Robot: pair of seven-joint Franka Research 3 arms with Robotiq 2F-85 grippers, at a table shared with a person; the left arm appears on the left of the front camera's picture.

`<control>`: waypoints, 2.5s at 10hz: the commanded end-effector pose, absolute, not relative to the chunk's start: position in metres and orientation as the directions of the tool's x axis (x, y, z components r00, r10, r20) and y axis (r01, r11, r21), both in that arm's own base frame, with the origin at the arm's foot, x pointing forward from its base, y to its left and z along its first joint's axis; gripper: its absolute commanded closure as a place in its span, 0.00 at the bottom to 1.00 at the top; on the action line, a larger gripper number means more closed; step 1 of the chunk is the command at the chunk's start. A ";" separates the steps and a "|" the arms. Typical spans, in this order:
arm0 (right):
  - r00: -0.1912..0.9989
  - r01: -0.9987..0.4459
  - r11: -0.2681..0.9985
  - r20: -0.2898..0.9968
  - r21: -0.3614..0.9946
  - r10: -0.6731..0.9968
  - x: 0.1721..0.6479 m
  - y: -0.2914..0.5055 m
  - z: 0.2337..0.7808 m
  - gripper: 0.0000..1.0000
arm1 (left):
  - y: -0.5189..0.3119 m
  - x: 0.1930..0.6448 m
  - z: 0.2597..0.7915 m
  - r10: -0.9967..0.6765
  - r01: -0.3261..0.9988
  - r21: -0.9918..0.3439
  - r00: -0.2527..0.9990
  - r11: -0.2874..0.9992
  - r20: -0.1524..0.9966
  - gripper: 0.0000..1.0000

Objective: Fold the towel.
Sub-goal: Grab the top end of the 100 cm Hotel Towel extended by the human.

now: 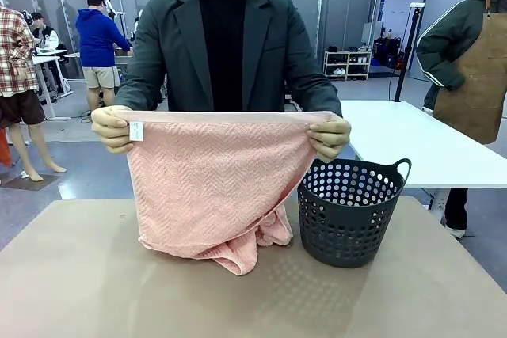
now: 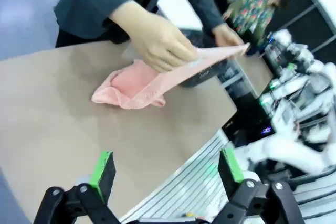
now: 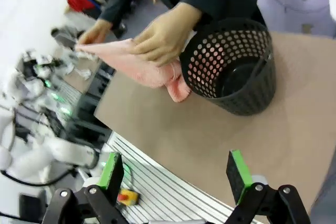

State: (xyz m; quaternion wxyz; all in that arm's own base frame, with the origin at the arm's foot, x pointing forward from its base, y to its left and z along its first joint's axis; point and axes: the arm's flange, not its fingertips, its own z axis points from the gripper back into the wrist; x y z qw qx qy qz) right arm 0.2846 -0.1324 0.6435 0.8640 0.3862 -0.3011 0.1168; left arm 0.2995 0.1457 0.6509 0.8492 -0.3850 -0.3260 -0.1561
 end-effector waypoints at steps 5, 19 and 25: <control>0.699 -0.613 0.736 0.632 0.289 0.335 0.326 -0.014 0.688 0.00 | 0.023 0.325 0.694 -0.445 0.691 -0.195 0.629 0.696 0.637 0.00; 0.059 -0.952 0.169 0.389 -0.254 0.919 0.381 0.150 0.779 0.00 | -0.119 0.365 0.777 -0.947 0.953 0.261 0.069 0.156 0.315 0.00; -0.049 -0.963 0.022 0.254 -0.267 0.966 0.401 0.212 0.768 0.00 | -0.172 0.384 0.763 -0.972 0.973 0.224 -0.010 0.044 0.236 0.00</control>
